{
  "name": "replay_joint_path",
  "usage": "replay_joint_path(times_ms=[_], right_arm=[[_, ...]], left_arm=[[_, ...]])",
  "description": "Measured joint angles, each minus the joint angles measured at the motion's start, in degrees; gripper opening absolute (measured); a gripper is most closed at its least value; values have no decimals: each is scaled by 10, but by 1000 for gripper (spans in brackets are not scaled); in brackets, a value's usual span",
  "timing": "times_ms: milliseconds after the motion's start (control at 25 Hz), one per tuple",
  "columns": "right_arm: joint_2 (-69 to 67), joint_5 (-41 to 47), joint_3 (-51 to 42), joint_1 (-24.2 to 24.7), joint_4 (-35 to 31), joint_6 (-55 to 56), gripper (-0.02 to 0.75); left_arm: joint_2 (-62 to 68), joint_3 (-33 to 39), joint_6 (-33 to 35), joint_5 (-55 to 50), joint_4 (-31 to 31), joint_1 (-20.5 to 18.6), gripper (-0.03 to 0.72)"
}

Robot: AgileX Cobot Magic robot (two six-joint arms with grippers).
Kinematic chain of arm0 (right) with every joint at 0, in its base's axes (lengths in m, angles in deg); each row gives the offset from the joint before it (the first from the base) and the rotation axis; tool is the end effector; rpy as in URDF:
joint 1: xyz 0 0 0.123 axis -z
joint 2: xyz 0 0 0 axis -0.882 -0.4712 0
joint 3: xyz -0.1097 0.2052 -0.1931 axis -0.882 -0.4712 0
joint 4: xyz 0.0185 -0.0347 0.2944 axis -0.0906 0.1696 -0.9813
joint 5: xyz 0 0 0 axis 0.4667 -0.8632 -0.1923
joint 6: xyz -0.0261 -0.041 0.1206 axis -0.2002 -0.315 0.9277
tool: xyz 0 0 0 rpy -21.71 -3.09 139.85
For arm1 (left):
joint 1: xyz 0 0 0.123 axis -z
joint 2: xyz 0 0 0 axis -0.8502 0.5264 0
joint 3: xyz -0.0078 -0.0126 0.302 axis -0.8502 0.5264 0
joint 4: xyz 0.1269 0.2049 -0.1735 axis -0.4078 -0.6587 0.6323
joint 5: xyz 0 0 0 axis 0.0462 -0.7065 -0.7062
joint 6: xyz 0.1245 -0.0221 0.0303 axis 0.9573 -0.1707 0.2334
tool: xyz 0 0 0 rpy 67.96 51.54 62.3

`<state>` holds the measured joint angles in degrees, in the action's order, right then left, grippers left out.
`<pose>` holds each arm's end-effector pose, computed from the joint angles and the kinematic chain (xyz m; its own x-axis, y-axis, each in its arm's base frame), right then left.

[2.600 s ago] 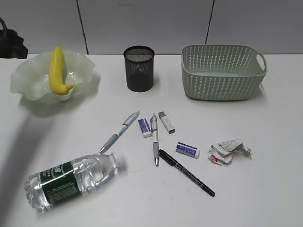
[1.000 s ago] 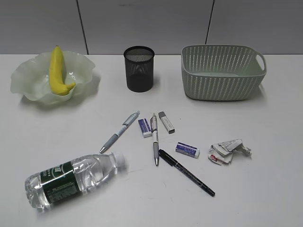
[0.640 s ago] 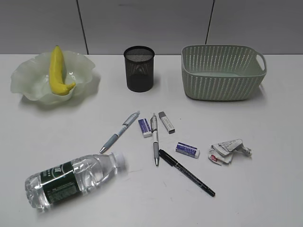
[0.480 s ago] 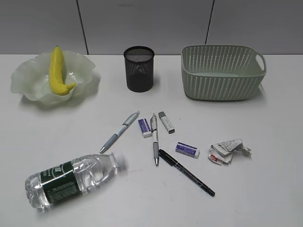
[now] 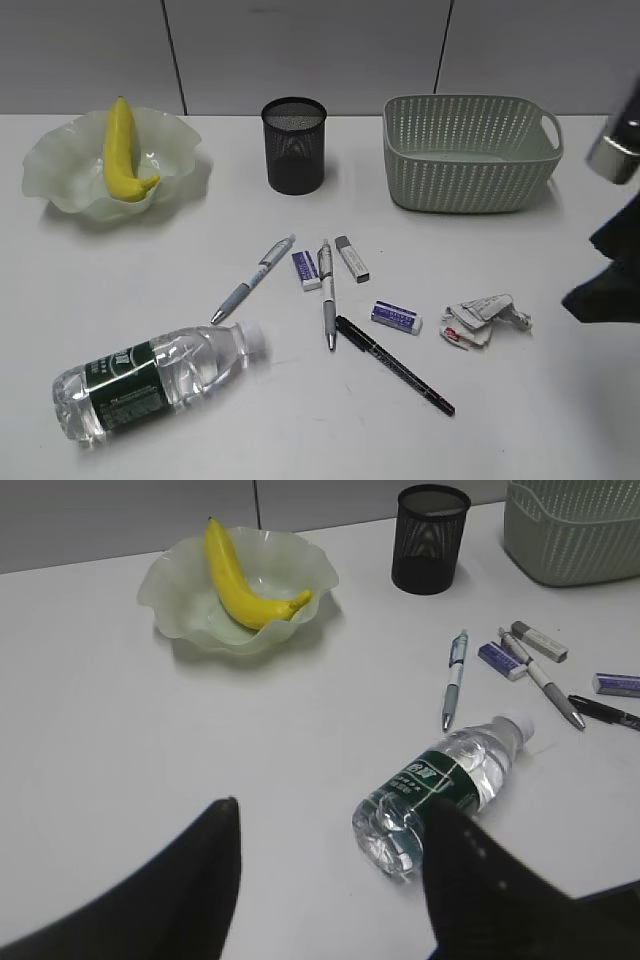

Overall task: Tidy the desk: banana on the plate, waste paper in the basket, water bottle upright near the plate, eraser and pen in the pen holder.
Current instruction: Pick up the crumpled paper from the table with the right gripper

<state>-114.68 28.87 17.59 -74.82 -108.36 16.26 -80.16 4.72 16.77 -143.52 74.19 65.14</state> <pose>0.2498 0.0889 0.2257 -0.4943 -0.7308 -0.4708 -0.7935 0.6005 -0.0989 0.0434 -0.0221 0.2960 -0.4017 0.0910 -0.9112 0.2528 0.9674 -0.0149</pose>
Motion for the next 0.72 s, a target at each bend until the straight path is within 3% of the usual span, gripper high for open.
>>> replay_joint_path(times_ms=[320,720], right_arm=[[-218,-55,85,-43,16,-20,585],[-435,-65,187,-47,58,7,584]], left_arm=[[0,0,0,0,0,0,435],[0,0,0,0,0,0,435]])
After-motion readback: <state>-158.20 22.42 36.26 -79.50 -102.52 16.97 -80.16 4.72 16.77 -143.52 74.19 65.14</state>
